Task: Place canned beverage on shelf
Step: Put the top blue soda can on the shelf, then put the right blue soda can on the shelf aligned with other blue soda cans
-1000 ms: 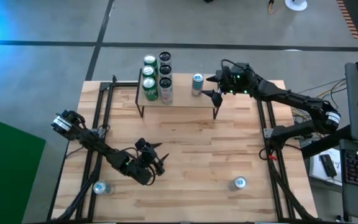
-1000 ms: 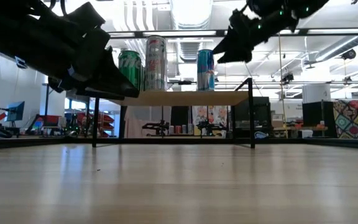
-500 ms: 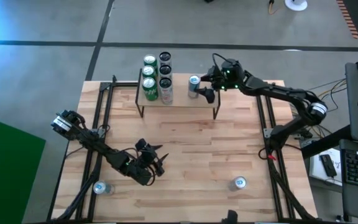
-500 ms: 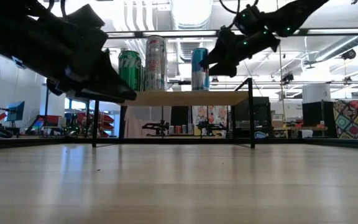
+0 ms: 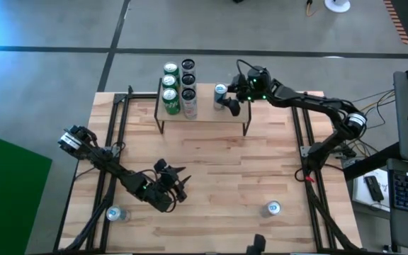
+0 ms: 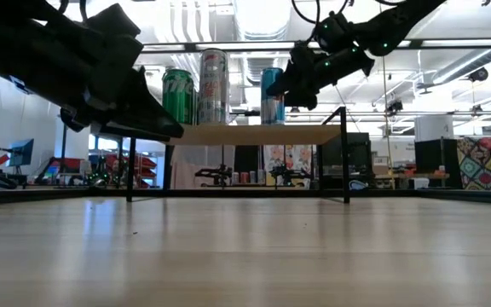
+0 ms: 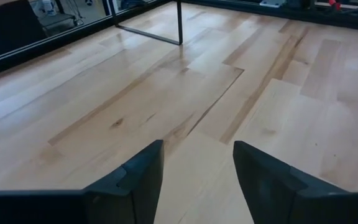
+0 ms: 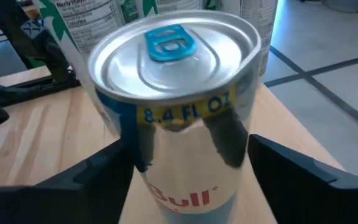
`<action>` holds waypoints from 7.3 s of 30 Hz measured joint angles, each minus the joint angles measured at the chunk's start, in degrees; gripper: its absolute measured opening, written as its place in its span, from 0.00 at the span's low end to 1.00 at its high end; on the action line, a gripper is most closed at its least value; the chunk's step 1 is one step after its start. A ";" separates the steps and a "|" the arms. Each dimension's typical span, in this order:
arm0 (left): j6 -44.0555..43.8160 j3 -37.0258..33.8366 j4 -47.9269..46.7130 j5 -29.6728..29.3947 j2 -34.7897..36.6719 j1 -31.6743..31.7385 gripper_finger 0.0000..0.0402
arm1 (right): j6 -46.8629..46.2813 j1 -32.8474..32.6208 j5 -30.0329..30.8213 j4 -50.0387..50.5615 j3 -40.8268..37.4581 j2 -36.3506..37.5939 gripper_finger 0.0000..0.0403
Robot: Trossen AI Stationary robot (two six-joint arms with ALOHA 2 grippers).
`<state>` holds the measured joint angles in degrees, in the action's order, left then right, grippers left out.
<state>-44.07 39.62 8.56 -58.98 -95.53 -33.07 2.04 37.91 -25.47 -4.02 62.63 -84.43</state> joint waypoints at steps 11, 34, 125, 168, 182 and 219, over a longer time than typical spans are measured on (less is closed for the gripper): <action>0.00 0.00 -0.02 -0.01 -0.02 0.08 0.44 | 0.51 0.13 0.15 -4.45 -0.07 -0.77 0.60; -1.26 -0.02 -1.86 -0.46 -0.02 -0.33 0.44 | 2.38 1.51 -0.09 11.42 29.00 -21.16 0.62; 31.83 9.54 37.11 14.33 -17.67 3.00 0.56 | -69.73 -86.00 32.56 65.14 -20.39 16.96 0.72; 26.41 10.40 33.66 18.20 -17.25 -1.65 0.56 | -67.62 -101.01 46.01 34.98 -19.87 12.22 0.62; 26.56 10.40 33.57 17.94 -17.26 -1.67 0.56 | -40.74 -99.80 46.99 14.08 -19.87 3.35 0.62; 37.44 24.62 39.11 18.08 -31.48 -1.99 0.56 | -38.88 -86.24 58.45 9.20 -22.47 1.57 0.62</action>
<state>-6.63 64.23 47.66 -40.90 -127.00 -35.07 -36.84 -48.33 32.98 5.18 40.16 -82.87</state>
